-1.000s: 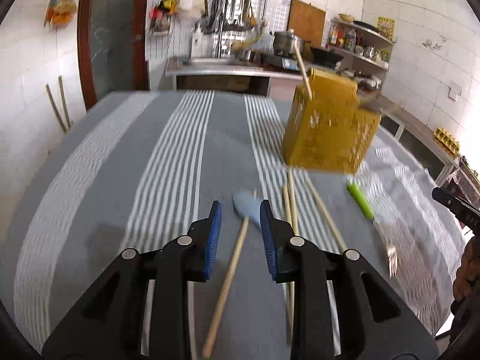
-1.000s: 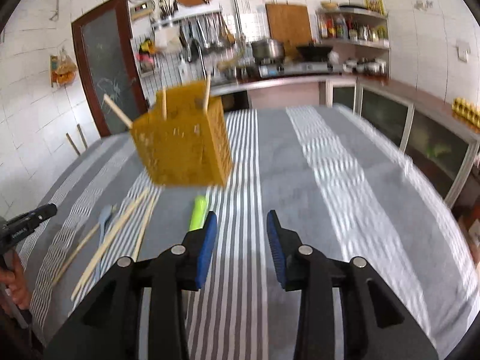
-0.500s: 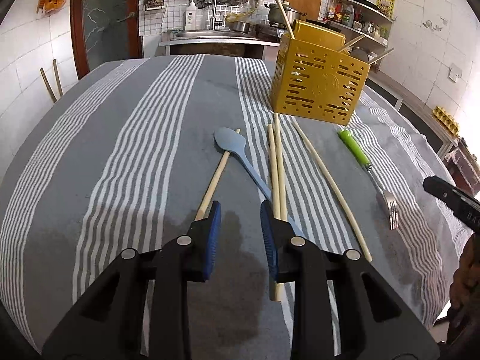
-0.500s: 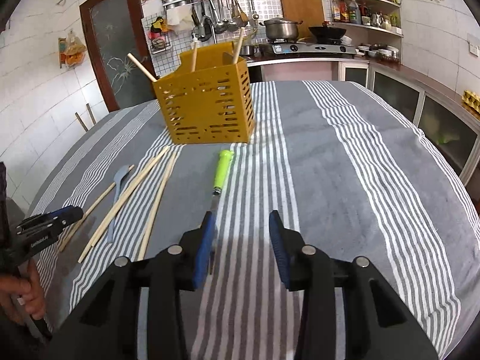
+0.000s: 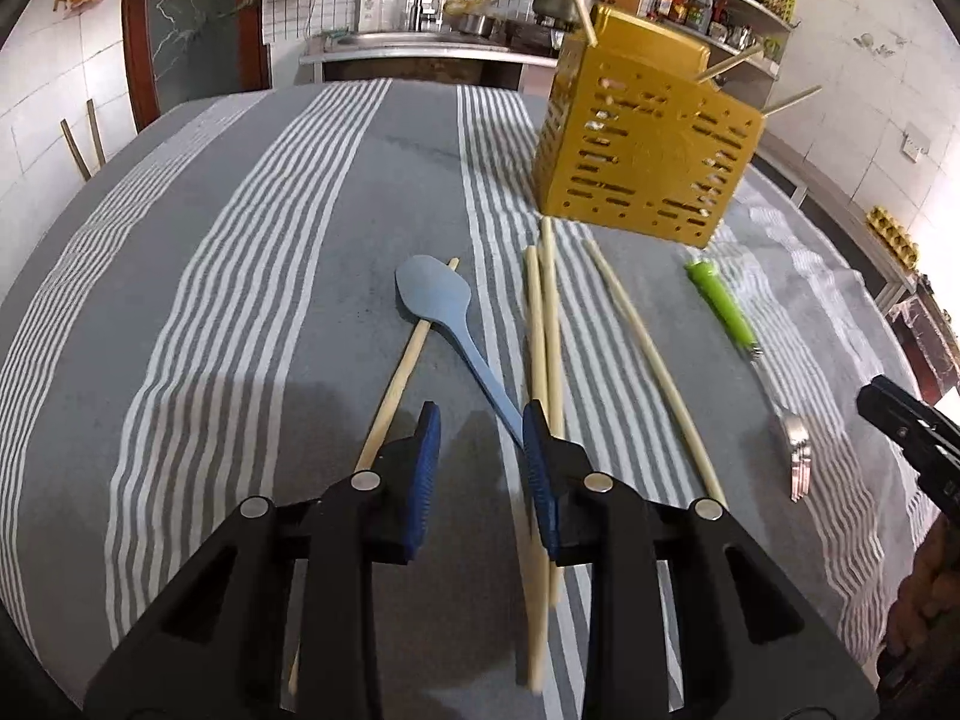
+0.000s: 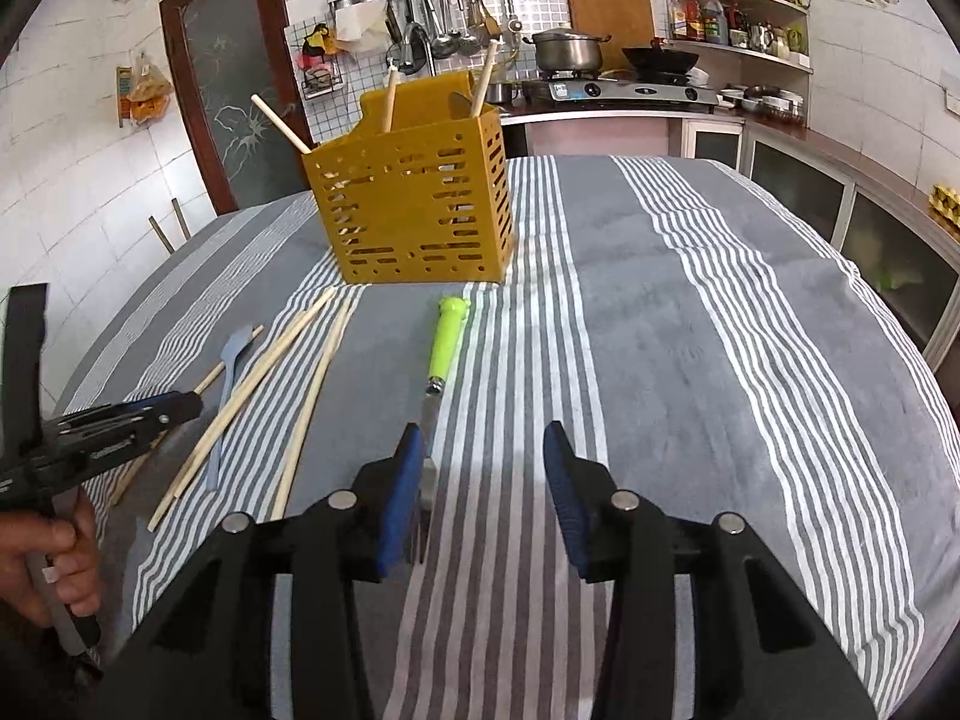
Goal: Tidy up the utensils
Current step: 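Move both tools back down, right tool toward the green-handled fork, then close the left tool on the light-blue spatula while the right tool grasps the green-handled fork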
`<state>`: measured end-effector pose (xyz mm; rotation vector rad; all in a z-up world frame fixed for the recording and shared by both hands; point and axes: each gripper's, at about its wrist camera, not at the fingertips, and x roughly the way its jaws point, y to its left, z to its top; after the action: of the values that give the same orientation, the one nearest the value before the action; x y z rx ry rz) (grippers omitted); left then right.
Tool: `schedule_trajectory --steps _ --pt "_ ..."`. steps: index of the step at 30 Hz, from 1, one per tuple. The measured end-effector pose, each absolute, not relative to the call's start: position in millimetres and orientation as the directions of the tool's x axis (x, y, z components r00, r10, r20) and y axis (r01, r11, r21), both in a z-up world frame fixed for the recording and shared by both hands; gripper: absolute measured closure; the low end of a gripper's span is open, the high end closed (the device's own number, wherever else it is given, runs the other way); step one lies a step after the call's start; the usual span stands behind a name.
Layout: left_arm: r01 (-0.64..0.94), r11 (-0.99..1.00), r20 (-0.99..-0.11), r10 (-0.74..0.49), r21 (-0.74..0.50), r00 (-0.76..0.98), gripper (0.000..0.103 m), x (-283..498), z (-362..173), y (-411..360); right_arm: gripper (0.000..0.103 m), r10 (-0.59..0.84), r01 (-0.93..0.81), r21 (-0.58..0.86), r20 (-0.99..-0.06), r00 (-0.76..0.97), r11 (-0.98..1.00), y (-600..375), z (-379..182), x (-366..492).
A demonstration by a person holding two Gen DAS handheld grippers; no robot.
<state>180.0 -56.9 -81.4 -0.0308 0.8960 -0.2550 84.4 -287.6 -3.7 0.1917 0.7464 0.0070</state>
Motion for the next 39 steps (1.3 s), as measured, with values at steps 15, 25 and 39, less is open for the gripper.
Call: schedule_trajectory --steps 15,25,39 --pt "0.226 0.971 -0.833 -0.193 -0.084 0.518 0.075 247 -99 -78 0.061 0.074 0.056 0.143 -0.762 0.643 0.988 -280 -22 154" --pt "0.263 0.961 -0.837 -0.212 -0.084 0.504 0.087 274 -97 -86 0.061 0.073 0.039 0.114 -0.831 0.551 0.993 -254 -36 223" --pt "0.332 0.937 -0.833 -0.269 -0.110 0.484 0.098 281 -94 -111 0.084 0.078 0.042 0.120 -0.835 0.545 0.992 -249 -34 230"
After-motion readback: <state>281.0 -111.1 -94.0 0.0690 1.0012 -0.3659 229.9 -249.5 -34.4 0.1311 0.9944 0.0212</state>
